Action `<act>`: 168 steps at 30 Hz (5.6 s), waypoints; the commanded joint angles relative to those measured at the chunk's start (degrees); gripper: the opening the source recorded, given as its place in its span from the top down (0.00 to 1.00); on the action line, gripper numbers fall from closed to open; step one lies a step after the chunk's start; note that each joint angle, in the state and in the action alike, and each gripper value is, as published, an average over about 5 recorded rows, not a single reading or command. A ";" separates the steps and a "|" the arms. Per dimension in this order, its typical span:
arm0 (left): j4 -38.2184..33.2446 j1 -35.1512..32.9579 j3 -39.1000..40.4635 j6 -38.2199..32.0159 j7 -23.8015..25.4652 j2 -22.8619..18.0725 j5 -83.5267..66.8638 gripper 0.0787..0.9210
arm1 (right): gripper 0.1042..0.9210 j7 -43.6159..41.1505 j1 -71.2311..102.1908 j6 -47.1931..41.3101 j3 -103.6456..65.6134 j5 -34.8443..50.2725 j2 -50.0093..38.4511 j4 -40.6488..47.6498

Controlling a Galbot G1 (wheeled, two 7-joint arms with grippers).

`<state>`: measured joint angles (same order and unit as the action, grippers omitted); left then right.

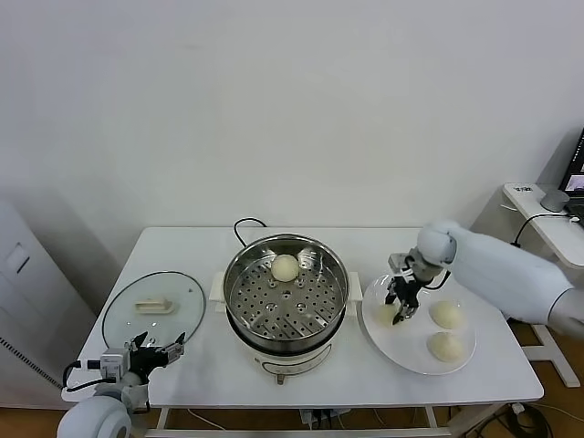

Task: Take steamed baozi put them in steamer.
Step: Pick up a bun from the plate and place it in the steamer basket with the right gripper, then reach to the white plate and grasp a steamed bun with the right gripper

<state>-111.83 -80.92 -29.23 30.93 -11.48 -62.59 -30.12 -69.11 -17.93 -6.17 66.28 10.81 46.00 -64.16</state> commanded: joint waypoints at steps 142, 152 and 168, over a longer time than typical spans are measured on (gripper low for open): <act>-2.36 0.07 -0.30 0.60 -0.38 0.53 -0.42 0.12 | 0.12 -1.66 13.51 0.59 -8.51 -10.23 -13.25 -4.12; -2.51 -0.16 -0.33 0.60 -0.39 0.50 -0.23 0.12 | 0.14 -1.71 17.38 0.85 -12.64 -12.84 -12.55 -3.24; -3.09 -0.25 -0.23 0.90 -0.59 0.38 0.07 0.12 | 0.49 -1.28 20.11 0.38 -16.37 -13.42 -11.92 -2.46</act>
<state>-114.84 -81.16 -29.52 31.76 -12.02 -62.17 -30.15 -70.58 0.64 -5.78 51.92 -2.30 33.97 -66.82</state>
